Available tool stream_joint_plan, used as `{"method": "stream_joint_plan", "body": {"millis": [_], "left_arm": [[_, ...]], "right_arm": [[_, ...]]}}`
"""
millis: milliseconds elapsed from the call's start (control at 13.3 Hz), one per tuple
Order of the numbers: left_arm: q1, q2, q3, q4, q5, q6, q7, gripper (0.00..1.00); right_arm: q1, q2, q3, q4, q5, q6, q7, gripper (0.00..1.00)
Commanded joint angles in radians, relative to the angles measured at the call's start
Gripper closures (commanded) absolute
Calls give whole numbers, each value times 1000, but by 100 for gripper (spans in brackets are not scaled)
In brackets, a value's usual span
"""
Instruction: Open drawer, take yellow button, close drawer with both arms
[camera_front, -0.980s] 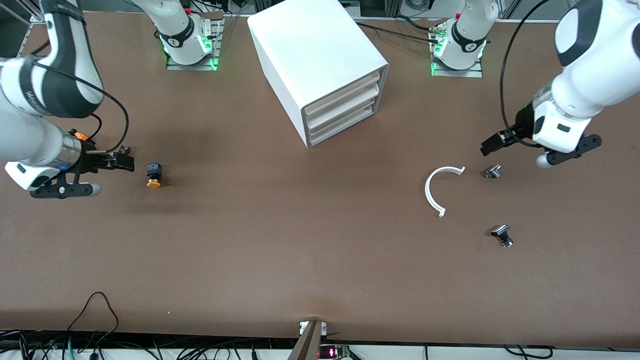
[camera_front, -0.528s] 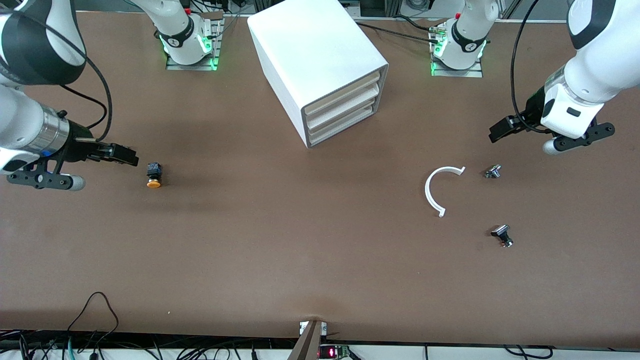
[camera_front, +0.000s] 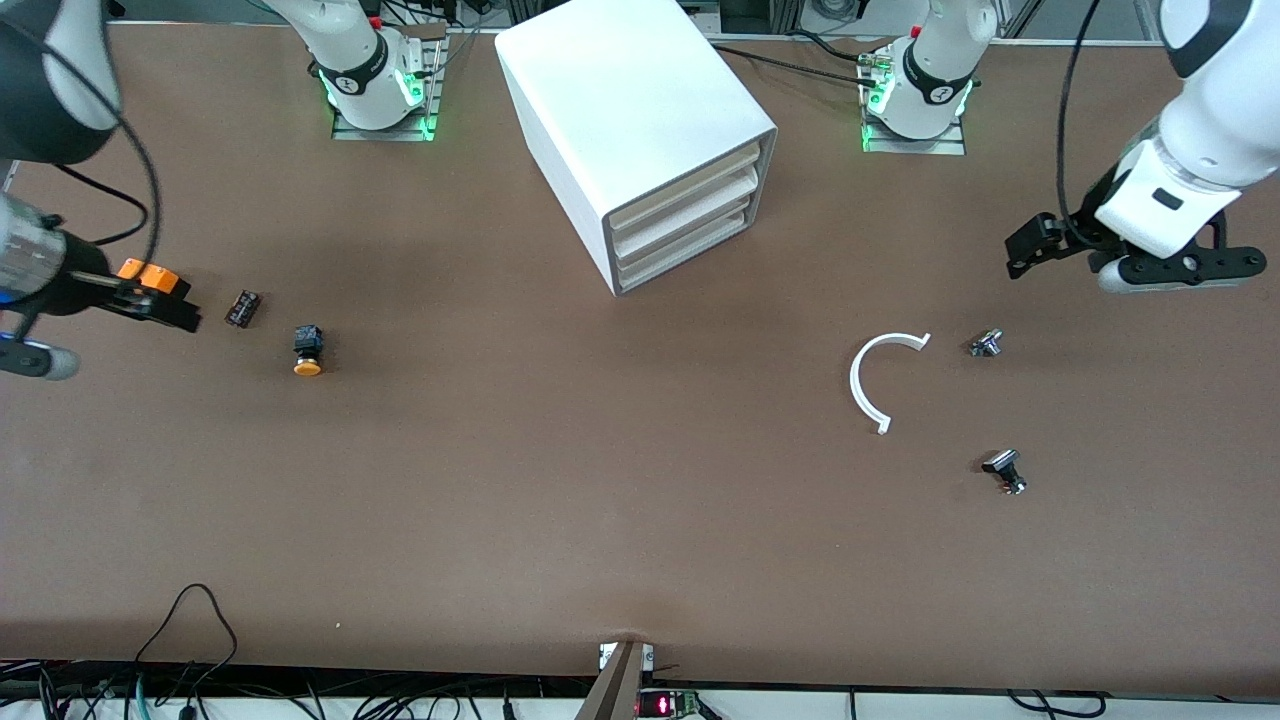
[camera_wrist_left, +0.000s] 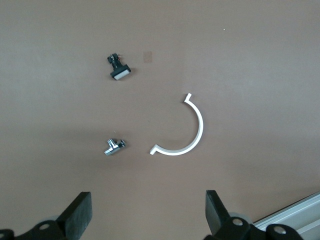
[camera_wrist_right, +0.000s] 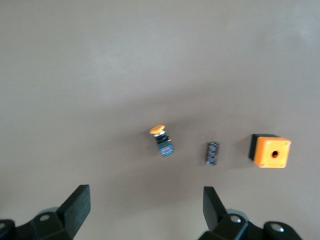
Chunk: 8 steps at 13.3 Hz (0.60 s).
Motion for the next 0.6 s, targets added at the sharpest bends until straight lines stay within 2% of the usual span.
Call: {"method": "stream_joint_plan", "body": {"millis": [0, 151, 226, 377, 528], "left_arm": [[-18, 8, 55, 21, 14, -4, 74, 0], [-16, 8, 65, 21, 19, -28, 71, 0], [-16, 8, 97, 21, 5, -48, 75, 0], [-18, 21, 120, 21, -99, -34, 68, 0], [-16, 22, 123, 21, -103, -37, 49, 0]], "right_arm": [[-50, -42, 14, -3, -5, -19, -37, 0], [-76, -58, 14, -5, -2, -18, -46, 0], [-86, -70, 14, -8, -2, -16, -56, 0], [-109, -78, 16, -20, -1, -13, -146, 0], [-123, -79, 16, -37, 36, 1, -200, 0]]}}
